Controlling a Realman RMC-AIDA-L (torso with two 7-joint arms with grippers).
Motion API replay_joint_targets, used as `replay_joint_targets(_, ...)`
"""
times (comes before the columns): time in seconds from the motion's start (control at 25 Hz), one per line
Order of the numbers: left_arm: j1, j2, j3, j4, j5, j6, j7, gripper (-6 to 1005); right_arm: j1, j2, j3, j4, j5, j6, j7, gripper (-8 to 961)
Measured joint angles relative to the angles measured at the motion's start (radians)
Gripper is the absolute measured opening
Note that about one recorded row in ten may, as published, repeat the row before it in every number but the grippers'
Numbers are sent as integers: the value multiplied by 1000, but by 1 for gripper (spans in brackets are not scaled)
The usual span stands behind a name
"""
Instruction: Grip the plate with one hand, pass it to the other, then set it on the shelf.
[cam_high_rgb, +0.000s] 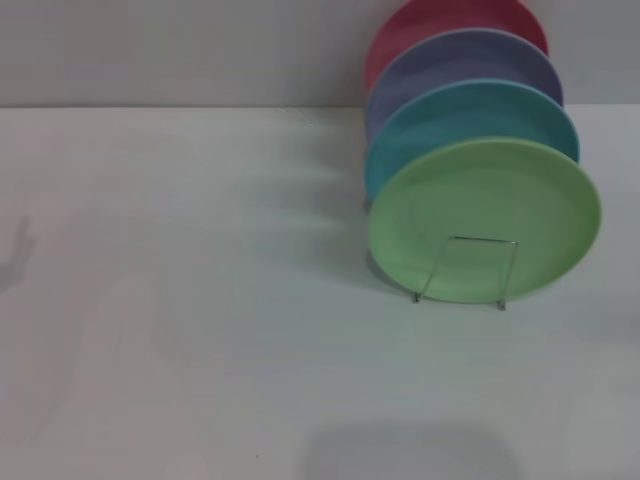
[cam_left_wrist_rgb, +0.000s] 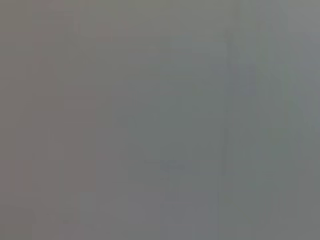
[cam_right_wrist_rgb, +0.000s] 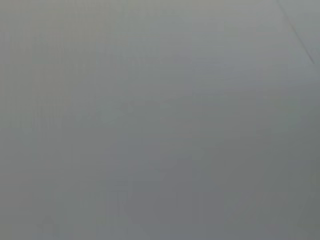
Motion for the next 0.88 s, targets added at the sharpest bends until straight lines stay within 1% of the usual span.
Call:
replay_joint_targets(0.04, 0, -7, -13, 1, 0, 0, 7, 670, 7, 0, 1, -1, 4, -1, 0, 501)
replay_joint_targets(0.08, 1, -19, -25, 0, 0, 7, 32, 688, 22, 0, 1, -4, 9, 2, -6, 531)
replay_joint_targets(0.12, 1, -19, -25, 0, 0, 7, 32, 705, 22, 0, 1, -4, 9, 2, -6, 544)
replay_joint_targets(0.2, 2, -29, -32, -6, 1, 17, 69, 740, 40, -1, 1, -11, 12, 24, -20, 569)
replay_joint_targets(0.24, 1, -32, -35, -7, 1, 19, 83, 792, 48, -3, 2, -12, 15, 37, -24, 582)
replay_joint_targets(0.28, -6, -37, -36, -8, 1, 19, 98, 844, 61, -10, -1, -14, 21, 62, -27, 595)
replay_joint_targets(0.32, -6, -37, -36, -8, 1, 19, 98, 843, 61, -10, -1, -14, 21, 62, -27, 595)
replay_joint_targets(0.44, -17, -38, -36, -9, 4, 16, 101, 841, 77, -21, -6, -15, 21, 88, -29, 595)
replay_joint_targets(0.56, -28, -39, -34, -9, 4, 14, 101, 840, 97, -27, -8, -15, 21, 92, -30, 595)
replay_joint_targets(0.64, -31, -41, -34, -10, 4, 14, 99, 840, 112, -31, -9, -15, 21, 92, -30, 595)
replay_joint_targets(0.68, -31, -45, -34, -17, 4, 20, 96, 840, 124, -37, -13, -12, 17, 92, -26, 595)
replay_joint_targets(0.72, -29, -45, -34, -21, 4, 21, 96, 840, 124, -37, -13, -12, 17, 92, -26, 595)
replay_joint_targets(0.84, -26, -45, -33, -32, 4, 23, 96, 840, 141, -52, -37, 1, 15, 115, -26, 595)
replay_joint_targets(0.88, -25, -46, -32, -35, 4, 23, 97, 840, 153, -57, -51, 3, 14, 149, -26, 595)
